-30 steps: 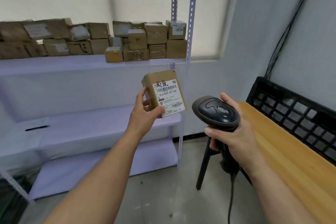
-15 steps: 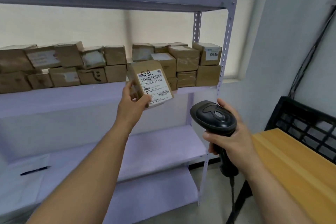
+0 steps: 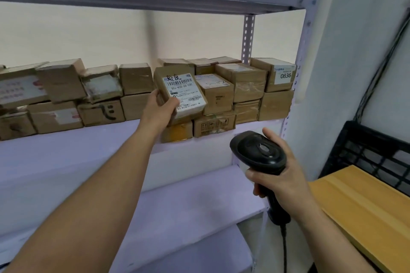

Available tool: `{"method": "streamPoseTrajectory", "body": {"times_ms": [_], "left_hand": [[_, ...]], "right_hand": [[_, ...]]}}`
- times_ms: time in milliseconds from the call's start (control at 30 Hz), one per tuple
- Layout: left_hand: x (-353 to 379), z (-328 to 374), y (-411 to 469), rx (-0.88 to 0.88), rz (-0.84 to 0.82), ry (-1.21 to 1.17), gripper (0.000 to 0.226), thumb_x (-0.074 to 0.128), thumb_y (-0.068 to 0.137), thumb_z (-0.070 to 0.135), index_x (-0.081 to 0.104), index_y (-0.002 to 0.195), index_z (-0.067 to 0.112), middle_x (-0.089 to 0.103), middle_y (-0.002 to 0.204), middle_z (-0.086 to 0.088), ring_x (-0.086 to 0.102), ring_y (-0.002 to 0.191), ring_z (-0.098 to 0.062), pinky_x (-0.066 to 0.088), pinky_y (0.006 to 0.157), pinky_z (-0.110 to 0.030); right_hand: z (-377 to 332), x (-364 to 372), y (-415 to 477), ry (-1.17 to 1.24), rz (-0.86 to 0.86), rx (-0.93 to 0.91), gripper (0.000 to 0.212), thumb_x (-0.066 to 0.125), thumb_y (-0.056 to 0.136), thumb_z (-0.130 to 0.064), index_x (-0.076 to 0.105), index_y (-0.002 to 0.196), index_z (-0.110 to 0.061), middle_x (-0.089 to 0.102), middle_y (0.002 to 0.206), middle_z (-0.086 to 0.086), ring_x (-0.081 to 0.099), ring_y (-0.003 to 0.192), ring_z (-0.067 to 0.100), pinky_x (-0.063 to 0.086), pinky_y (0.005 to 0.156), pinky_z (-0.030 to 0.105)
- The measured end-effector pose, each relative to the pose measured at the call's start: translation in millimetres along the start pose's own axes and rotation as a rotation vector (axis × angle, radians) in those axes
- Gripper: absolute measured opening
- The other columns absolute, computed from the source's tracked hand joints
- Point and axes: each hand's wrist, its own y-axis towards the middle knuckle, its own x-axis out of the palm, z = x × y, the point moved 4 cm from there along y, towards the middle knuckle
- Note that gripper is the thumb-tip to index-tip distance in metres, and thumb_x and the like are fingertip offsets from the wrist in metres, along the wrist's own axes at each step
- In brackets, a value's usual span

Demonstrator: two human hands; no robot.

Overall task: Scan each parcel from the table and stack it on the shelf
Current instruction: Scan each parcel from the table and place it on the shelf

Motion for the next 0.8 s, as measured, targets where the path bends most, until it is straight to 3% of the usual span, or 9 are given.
{"method": "streamPoseTrajectory", "body": {"times_ms": [133,333,467,600,700,800], "left_hand": [[3,-3,17,0.012,0.009,0.107,0.051,0.055,0.092,0.041,0.043,0.14,0.029,0.058,0.131,0.002,0.058,0.112,-0.018,0.049,0.097,-0.038],[9,1,24,0.155,0.035,0.268,0.054,0.046,0.096,0.05,0.035,0.146,0.032,0.044,0.146,-0.002,0.044,0.131,-0.024,0.038,0.108,-0.039],[14,-7,26,0.168,-0.009,0.325,0.067,0.069,0.086,0.034,0.035,0.144,0.03,0.042,0.146,-0.003,0.04,0.132,-0.023,0.041,0.106,-0.04],[13,-13,30,0.184,0.008,0.34,0.077,0.071,0.084,0.016,0.029,0.146,0.03,0.044,0.145,-0.002,0.044,0.131,-0.022,0.041,0.108,-0.045],[12,-13,22,0.236,0.055,0.354,0.081,0.072,0.081,0.016,0.027,0.147,0.03,0.044,0.144,-0.001,0.041,0.132,-0.02,0.04,0.107,-0.045],[10,-11,-1,0.322,0.208,0.432,0.07,0.071,0.082,0.024,0.036,0.143,0.025,0.044,0.14,-0.002,0.039,0.131,-0.02,0.04,0.101,-0.037]], "right_hand": [[6,1,14,-0.01,0.007,0.006,0.089,0.076,0.072,0.01,0.047,0.124,-0.056,0.062,0.115,-0.001,0.061,0.054,0.032,0.055,0.056,0.045],[12,-3,25,-0.02,0.023,-0.007,0.09,0.076,0.072,0.011,0.048,0.124,-0.056,0.062,0.116,-0.001,0.062,0.054,0.034,0.055,0.056,0.047],[12,-5,24,-0.017,0.026,0.0,0.089,0.076,0.072,0.011,0.047,0.122,-0.057,0.06,0.119,0.0,0.062,0.054,0.032,0.055,0.055,0.044],[11,-11,18,-0.019,0.035,0.002,0.088,0.076,0.073,0.01,0.049,0.121,-0.059,0.061,0.118,0.003,0.061,0.052,0.033,0.055,0.054,0.043],[9,-16,10,-0.022,0.051,0.001,0.087,0.077,0.072,0.009,0.05,0.122,-0.057,0.061,0.118,0.003,0.061,0.051,0.033,0.056,0.055,0.044],[10,-22,-2,-0.03,0.067,0.01,0.088,0.077,0.072,0.01,0.049,0.126,-0.052,0.061,0.117,0.001,0.061,0.051,0.031,0.057,0.055,0.044]]}}
